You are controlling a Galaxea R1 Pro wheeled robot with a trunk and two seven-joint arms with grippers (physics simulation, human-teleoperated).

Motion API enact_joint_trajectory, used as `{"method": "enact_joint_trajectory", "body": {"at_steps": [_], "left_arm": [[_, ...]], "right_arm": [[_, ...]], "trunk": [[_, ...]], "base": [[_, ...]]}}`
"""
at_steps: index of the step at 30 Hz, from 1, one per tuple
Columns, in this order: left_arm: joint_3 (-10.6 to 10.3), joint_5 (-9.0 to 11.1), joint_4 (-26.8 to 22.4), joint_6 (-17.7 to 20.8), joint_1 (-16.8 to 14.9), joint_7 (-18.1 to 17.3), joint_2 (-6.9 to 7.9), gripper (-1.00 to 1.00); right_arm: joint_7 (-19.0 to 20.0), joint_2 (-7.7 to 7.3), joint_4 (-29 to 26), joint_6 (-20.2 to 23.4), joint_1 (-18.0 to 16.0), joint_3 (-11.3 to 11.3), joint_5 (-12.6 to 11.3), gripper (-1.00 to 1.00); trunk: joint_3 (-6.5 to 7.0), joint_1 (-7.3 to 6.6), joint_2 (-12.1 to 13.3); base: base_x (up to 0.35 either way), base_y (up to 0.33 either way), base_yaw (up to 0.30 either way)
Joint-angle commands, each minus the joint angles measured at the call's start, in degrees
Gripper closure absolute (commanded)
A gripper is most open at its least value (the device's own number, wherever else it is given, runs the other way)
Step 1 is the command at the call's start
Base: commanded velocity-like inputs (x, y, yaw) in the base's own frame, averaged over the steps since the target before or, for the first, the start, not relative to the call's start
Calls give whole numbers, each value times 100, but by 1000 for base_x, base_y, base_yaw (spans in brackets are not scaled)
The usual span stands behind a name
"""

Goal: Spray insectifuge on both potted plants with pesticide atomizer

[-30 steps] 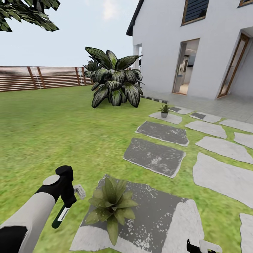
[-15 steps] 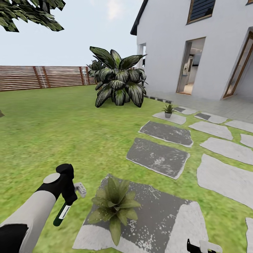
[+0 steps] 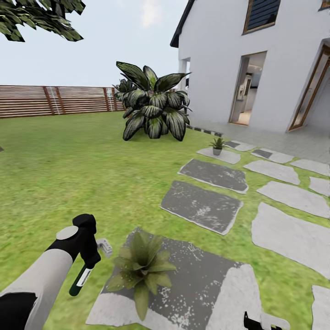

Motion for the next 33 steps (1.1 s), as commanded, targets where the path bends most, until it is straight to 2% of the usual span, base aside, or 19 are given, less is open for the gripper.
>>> {"method": "enact_joint_trajectory", "body": {"at_steps": [1, 15, 24, 33], "left_arm": [[-24, -27, -9, 58, -3, -48, 3, 100], [-22, -23, -12, 66, -19, -55, -17, 100], [-15, -24, -8, 74, -13, -51, -15, 100], [-7, -24, -4, 75, 7, -49, -15, 100]], "right_arm": [[-4, 1, 5, -18, -4, -21, 12, -100], [-4, 3, 5, -18, -4, -18, 10, -100], [-7, 6, 5, -18, -4, -16, 12, -100], [-4, 10, 5, -18, -4, -16, 13, -100]], "trunk": [[-6, -1, -2], [-6, -1, -2], [-6, -1, -2], [-6, -1, -2]], "base": [[0, -272, 15], [1, -274, 221], [175, -227, 26], [-159, -247, 260]]}}
